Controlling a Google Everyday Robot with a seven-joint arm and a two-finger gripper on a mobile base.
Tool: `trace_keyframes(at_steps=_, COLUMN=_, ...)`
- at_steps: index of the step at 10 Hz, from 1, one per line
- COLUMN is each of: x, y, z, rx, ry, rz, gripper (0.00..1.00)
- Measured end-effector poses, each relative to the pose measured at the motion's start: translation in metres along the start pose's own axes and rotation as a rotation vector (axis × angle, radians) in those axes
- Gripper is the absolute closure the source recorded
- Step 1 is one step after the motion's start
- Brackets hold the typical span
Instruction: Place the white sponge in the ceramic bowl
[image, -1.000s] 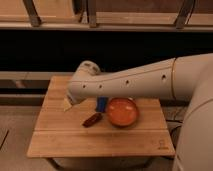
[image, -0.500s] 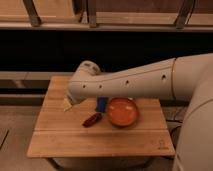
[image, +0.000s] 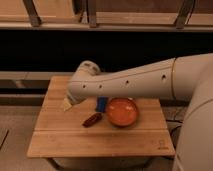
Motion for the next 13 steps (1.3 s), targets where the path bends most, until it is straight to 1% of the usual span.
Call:
trace_keyframes(at_steps=8, x=0.000, y=0.000, z=0.000, rx=0.001, ry=0.001, rz=0.000, gripper=0.22)
trace_keyframes(at_steps=9, x=-0.001, y=-0.004, z=0.003, rx=0.004, ry=0.006, rz=0.016, gripper=0.22)
trace_keyframes(at_steps=11, x=0.012, y=-0.032, z=0.018, rx=0.025, ry=0.044, rz=0.079, gripper=0.22)
trace_keyframes(at_steps=12, x=0.018, y=-0.043, z=0.026, rx=0.029, ry=0.058, rz=0.104, gripper=0.22)
trace_keyframes(at_steps=13, x=0.022, y=-0.051, z=0.034, rx=0.018, ry=0.059, rz=0.126, gripper=0.22)
